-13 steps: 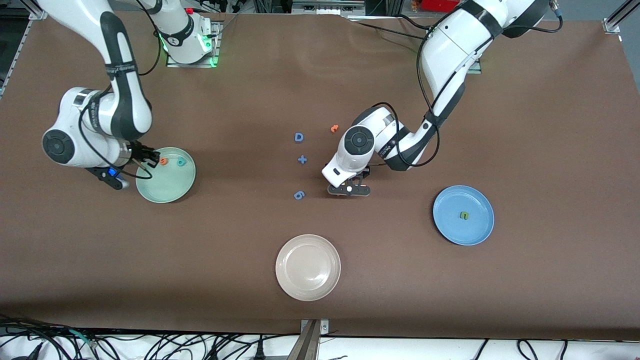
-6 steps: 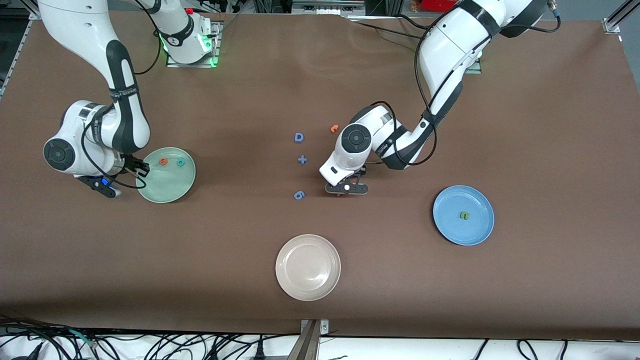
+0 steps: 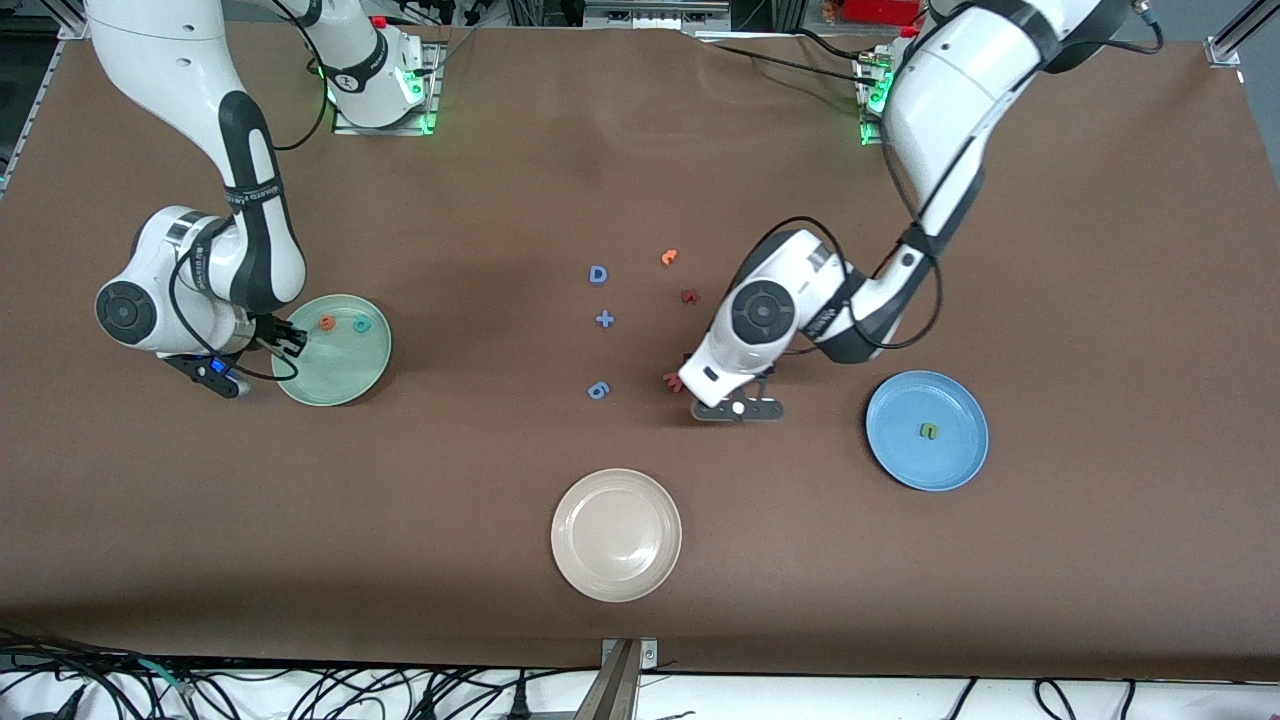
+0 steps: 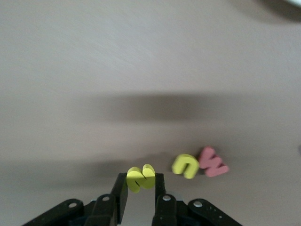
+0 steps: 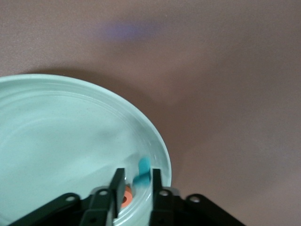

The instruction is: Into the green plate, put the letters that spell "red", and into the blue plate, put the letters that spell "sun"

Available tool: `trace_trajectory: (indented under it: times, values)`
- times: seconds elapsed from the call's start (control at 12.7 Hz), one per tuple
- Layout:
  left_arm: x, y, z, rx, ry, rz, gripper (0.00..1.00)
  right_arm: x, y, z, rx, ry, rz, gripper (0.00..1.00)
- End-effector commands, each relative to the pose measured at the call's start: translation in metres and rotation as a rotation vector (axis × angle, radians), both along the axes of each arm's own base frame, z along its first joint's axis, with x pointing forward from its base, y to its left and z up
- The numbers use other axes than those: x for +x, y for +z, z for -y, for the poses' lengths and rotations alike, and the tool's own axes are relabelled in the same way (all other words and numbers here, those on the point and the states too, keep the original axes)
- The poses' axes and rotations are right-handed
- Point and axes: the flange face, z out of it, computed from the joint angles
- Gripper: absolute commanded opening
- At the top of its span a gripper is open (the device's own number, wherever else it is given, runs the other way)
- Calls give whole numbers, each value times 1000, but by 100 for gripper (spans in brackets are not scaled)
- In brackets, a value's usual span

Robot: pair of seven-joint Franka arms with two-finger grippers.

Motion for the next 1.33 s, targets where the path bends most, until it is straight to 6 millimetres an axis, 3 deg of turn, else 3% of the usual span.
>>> trace_trajectory:
  times: [0.0,0.08,0.16,0.39,0.63,0.79,0.86,0.94,1.02,1.18,1.26]
  values:
    - [19,30,-52,12,-52,-35,10,6,3,3,23,5,17,87]
    - [27,34,-77,19,-74,-47,10,8,8,2,27,5,25,96]
    - [36,37,-104,27,-96,-66,11,13,16,2,32,8,34,98]
    - [59,40,-184,19,-161,-85,12,31,66,-1,84,4,8,99]
    - [75,39,-249,42,-207,-69,13,55,158,0,134,3,-85,99]
    - [81,25,-275,39,-190,-59,13,65,218,-8,148,25,-104,99]
    - [85,21,-276,30,-187,-35,22,68,243,-15,150,43,-102,99]
    - [87,19,-278,27,-183,-21,69,69,268,-24,154,64,-106,99]
    - [88,19,-284,20,-161,-19,100,67,293,-32,161,83,-113,99]
    - [90,23,-291,12,-102,-17,100,65,333,-47,155,119,-92,99]
    - [90,23,-296,8,-72,-19,100,64,342,-52,157,131,-90,100]
